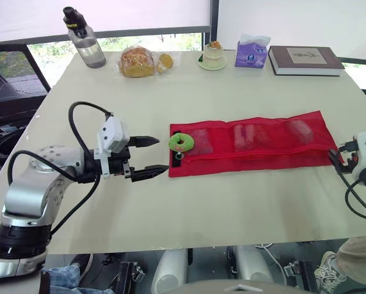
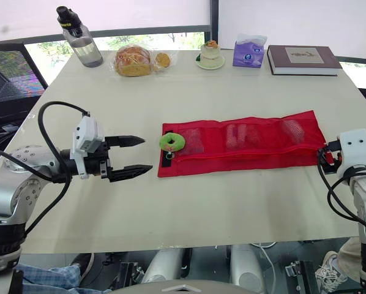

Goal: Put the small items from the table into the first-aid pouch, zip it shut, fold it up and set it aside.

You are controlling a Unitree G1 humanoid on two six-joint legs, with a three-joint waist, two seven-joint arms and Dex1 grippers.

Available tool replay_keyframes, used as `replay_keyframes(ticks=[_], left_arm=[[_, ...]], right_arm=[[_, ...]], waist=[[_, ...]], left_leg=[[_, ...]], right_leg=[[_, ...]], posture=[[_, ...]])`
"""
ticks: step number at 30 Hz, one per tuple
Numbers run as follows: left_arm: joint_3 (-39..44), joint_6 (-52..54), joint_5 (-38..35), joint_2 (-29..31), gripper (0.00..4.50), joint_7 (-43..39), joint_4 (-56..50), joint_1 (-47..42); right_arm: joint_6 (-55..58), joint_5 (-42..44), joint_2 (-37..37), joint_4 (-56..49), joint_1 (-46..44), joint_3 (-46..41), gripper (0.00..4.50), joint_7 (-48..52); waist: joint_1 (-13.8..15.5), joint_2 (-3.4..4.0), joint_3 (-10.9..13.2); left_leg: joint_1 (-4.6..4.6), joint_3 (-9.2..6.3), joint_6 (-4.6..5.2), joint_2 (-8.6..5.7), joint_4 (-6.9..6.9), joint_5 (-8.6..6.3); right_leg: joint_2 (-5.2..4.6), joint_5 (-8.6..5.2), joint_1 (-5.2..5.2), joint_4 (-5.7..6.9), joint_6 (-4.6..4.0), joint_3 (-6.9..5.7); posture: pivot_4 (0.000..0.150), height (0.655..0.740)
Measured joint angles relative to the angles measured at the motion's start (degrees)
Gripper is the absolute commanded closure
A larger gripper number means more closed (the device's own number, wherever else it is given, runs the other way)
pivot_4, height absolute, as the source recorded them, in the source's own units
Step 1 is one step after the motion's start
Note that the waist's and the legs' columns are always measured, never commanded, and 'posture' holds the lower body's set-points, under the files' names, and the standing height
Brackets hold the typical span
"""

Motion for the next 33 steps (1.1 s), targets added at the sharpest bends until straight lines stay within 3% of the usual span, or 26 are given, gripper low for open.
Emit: replay_keyframes(ticks=[8,15,22,26,33], left_arm=[[1.8,7.0,-2.2,-3.9,0.00,6.7,2.3,6.2],[3.5,18.4,-8.4,-9.8,0.00,13.9,5.9,1.2],[5.7,31.6,-14.5,-16.8,0.00,21.2,15.5,-8.1],[5.5,35.1,-15.1,-16.3,0.00,21.1,17.2,-10.1],[4.6,42.6,-18.5,-17.6,0.00,18.4,23.1,-13.9]], right_arm=[[3.2,14.3,-1.9,-13.7,5.3,-2.1,0.13,13.5],[3.4,26.5,-3.0,-21.2,10.5,-5.6,0.13,21.8],[3.2,30.4,-3.2,-25.0,10.4,-5.3,0.13,20.7],[3.6,32.4,-3.9,-26.7,9.1,-5.2,0.13,18.8],[7.3,45.1,-6.0,-30.2,7.7,-5.4,0.13,15.8]], waist=[[0.5,-0.02,0.0],[0.6,-0.03,0.0],[0.4,-0.07,0.0],[0.4,-0.07,0.0],[0.6,-0.10,-0.1]], left_leg=[[-0.11,-0.05,0.00,0.02,0.02,0.00],[-0.06,-0.05,0.00,0.04,0.05,0.00],[-0.06,-0.07,0.00,0.00,0.05,0.00],[-0.03,-0.05,-0.01,0.00,0.05,0.00],[-0.03,-0.07,-0.01,-0.03,0.06,0.00]], right_leg=[[-0.06,-0.02,0.01,-0.14,-0.05,-0.07],[-0.04,0.00,0.06,-0.14,-0.05,-0.11],[-0.02,0.06,0.05,-0.11,0.03,-0.15],[-0.02,0.06,0.06,-0.11,0.01,-0.12],[-0.09,0.05,0.11,-0.13,-0.02,-0.13]], posture=[[0.150,0.7400],[0.150,0.7400],[0.150,0.7400],[0.150,0.7400],[0.150,0.7400]])
